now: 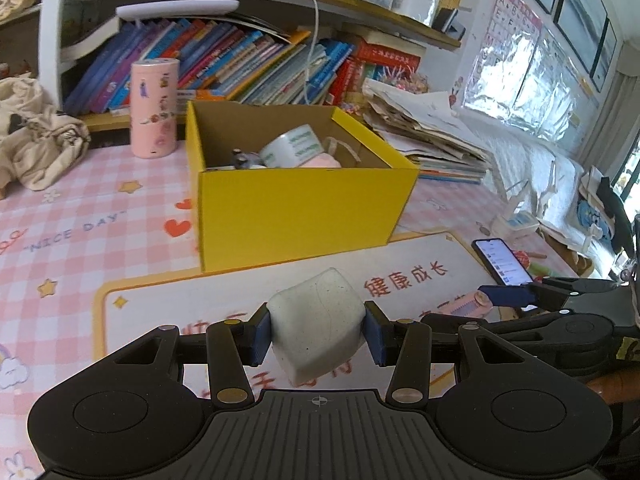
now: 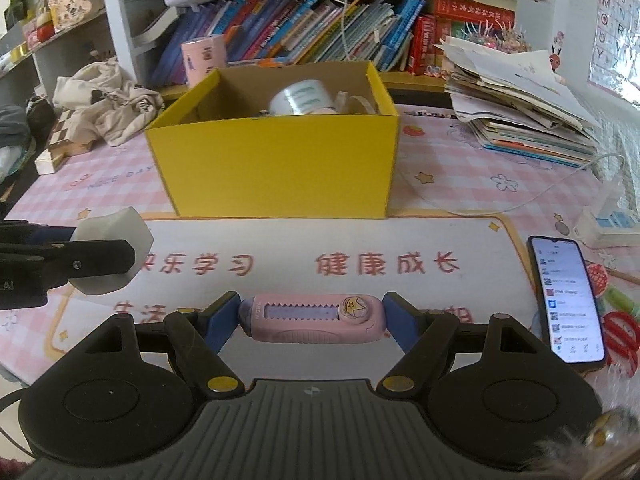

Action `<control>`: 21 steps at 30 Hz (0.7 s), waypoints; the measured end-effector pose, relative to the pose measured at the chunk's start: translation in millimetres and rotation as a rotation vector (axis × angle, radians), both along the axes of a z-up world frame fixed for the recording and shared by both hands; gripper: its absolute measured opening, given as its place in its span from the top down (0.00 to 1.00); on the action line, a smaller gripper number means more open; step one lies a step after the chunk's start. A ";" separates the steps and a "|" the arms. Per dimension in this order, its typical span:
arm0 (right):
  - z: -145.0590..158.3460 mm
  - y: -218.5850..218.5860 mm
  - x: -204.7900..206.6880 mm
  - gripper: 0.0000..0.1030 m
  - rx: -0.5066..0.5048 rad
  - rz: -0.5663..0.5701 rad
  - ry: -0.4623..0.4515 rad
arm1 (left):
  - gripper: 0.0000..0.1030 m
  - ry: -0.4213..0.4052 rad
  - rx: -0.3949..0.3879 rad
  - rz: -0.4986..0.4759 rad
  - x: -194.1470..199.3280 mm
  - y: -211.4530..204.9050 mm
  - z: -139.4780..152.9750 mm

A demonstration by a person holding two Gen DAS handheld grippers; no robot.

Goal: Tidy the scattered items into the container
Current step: 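Carry the eraser with the left tool while the right tool carries the cutter to the yellow box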

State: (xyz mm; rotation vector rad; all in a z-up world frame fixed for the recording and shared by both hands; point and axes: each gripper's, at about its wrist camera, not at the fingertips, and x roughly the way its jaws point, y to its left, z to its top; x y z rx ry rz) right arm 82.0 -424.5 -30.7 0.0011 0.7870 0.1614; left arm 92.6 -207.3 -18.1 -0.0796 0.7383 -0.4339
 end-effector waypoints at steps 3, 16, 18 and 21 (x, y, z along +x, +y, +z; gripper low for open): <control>0.1 -11.2 7.8 0.26 -0.003 0.008 -0.002 | 0.56 -0.002 0.005 -0.006 7.5 -14.4 -0.2; 5.3 -43.2 48.8 0.26 0.020 0.113 -0.039 | 0.57 -0.033 0.031 0.077 29.8 -47.3 8.5; 9.4 -43.9 54.0 0.26 0.024 0.139 -0.059 | 0.57 -0.051 0.037 0.094 31.6 -49.0 14.3; 18.2 -45.3 61.7 0.26 0.036 0.167 -0.102 | 0.58 -0.084 0.042 0.118 33.9 -49.7 24.9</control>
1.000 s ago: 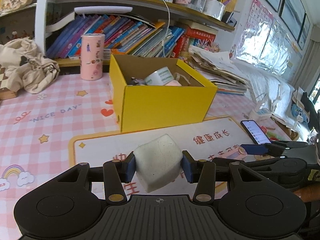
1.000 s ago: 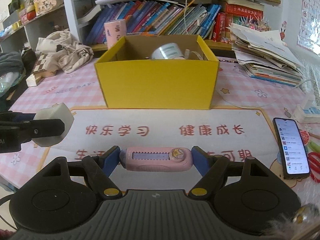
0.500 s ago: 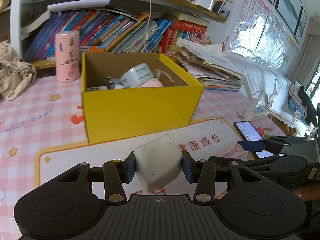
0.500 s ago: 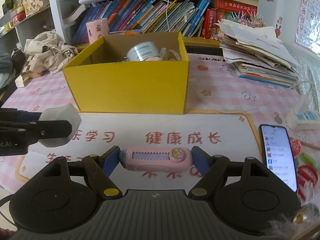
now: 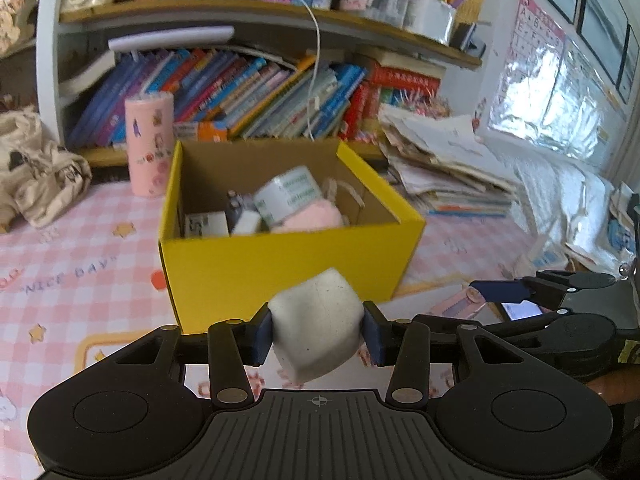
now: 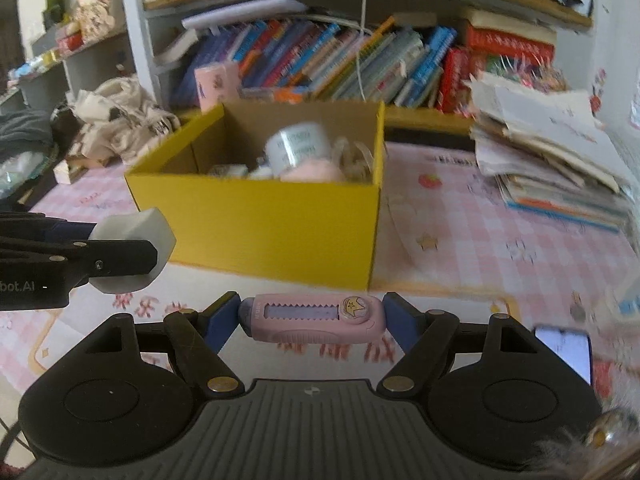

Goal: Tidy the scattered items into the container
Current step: 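Carry the eraser with the left tool while the right tool carries the cutter to the yellow box, then lower both tools into the yellow box and open them, releasing eraser and cutter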

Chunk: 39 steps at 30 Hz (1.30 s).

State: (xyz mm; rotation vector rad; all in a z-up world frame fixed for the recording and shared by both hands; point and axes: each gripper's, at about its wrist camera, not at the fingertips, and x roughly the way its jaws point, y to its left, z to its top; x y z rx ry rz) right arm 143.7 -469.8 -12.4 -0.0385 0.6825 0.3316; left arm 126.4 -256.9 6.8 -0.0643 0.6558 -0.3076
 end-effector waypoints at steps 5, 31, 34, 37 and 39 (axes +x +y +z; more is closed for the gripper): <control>20.8 1.0 16.9 0.26 0.017 0.044 -0.096 | 0.58 -0.076 0.017 0.036 7.8 1.4 21.9; 17.4 43.2 127.0 0.26 -0.093 0.269 -0.207 | 0.58 -0.079 0.214 0.108 97.1 1.2 18.4; 11.2 45.0 136.3 0.26 -0.118 0.290 -0.194 | 0.58 -0.059 0.231 0.095 106.5 -0.5 11.9; 10.2 47.0 146.2 0.26 -0.145 0.315 -0.204 | 0.57 -0.042 0.264 0.080 114.6 -3.7 6.7; 10.4 47.5 154.2 0.26 -0.159 0.323 -0.206 | 0.57 -0.030 0.286 0.070 118.1 -5.7 3.4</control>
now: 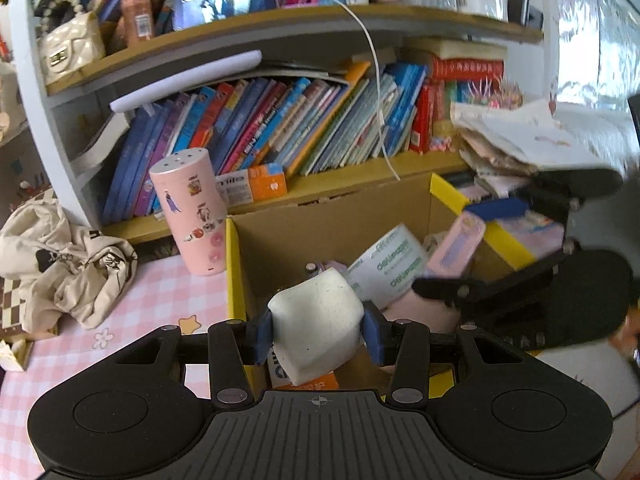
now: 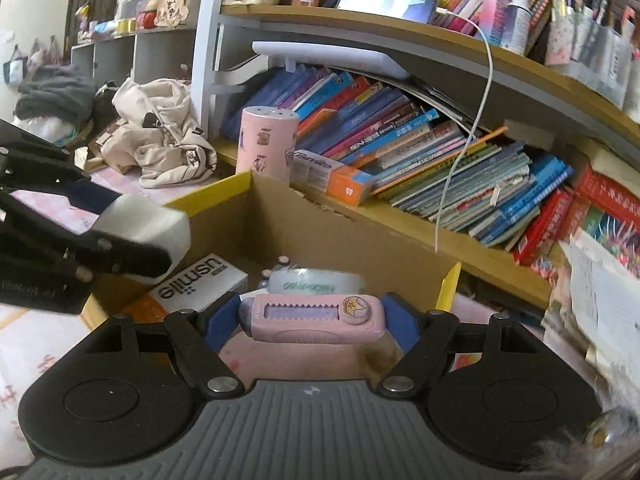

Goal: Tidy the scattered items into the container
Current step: 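Lower both tools into the yellow box and open them, releasing eraser and cutter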

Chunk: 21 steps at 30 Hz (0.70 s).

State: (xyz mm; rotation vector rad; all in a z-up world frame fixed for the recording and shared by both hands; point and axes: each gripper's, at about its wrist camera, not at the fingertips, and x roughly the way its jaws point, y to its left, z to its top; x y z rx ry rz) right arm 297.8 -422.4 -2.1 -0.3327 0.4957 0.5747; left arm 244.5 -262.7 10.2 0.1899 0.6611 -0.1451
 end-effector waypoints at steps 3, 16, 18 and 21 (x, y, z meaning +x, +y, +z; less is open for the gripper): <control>-1.9 -0.5 9.9 0.26 -0.008 0.002 0.011 | 0.57 0.020 0.031 -0.010 3.2 -3.3 -6.2; -13.9 -0.1 12.6 0.26 -0.026 0.049 0.070 | 0.47 0.066 0.072 -0.020 10.4 -10.5 -18.6; -13.7 -0.7 12.8 0.26 -0.024 0.049 0.076 | 0.45 0.056 0.073 -0.015 9.2 -9.8 -16.9; -13.8 -2.6 12.6 0.26 -0.017 0.045 0.089 | 0.36 0.022 0.058 -0.010 5.4 -6.7 -11.7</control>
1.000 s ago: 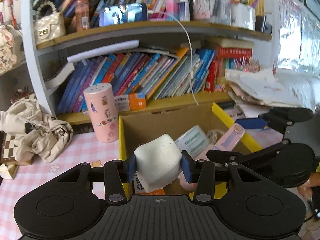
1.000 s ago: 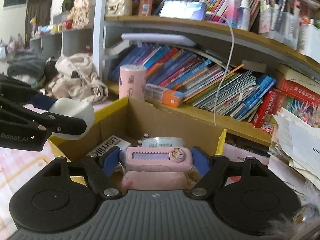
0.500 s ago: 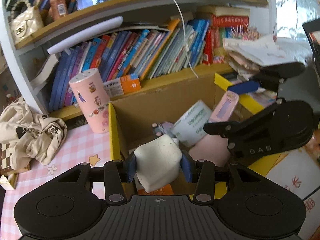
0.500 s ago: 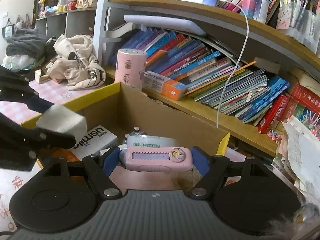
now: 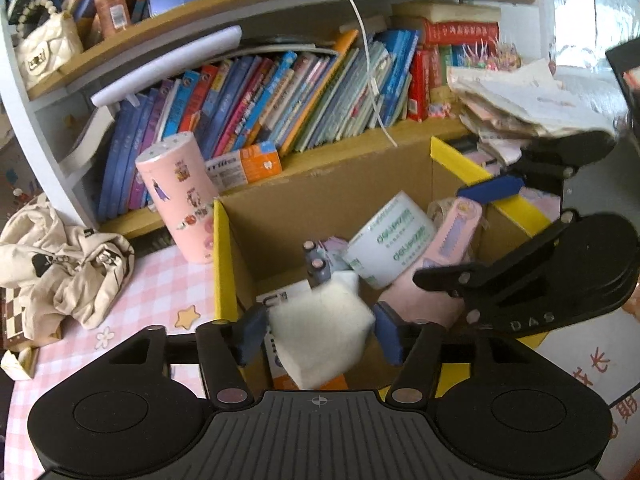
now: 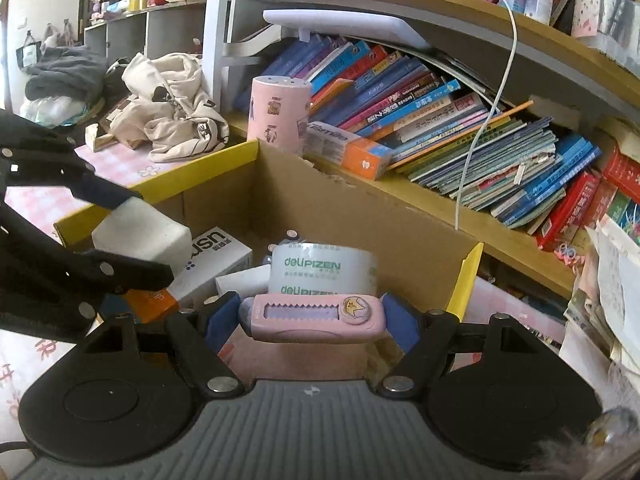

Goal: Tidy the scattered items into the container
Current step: 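Lower both tools into the yellow box and open them, releasing eraser and cutter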

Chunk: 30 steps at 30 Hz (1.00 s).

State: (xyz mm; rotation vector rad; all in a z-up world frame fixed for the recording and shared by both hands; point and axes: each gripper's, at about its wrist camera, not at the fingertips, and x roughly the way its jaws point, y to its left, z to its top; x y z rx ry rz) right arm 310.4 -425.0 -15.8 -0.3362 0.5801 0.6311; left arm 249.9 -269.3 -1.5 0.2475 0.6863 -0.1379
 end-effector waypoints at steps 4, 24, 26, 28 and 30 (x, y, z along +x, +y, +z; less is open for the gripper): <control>-0.3 -1.4 -2.8 0.26 0.001 -0.003 0.005 | 0.27 -0.047 -0.101 0.015 -3.6 9.5 11.5; -0.1 -3.1 -7.0 0.24 0.032 -0.023 0.062 | 0.27 -0.076 -0.094 0.076 -16.4 12.8 18.7; 2.5 -4.7 -9.0 0.20 0.042 -0.031 0.055 | 0.27 -0.080 -0.092 0.075 -18.4 12.2 19.6; 5.8 -6.5 -10.0 0.20 0.056 -0.040 0.051 | 0.26 -0.085 -0.089 0.074 -20.9 11.3 20.4; 9.1 -8.2 -11.3 0.19 0.070 -0.049 0.047 | 0.26 -0.090 -0.088 0.074 -23.5 10.8 21.6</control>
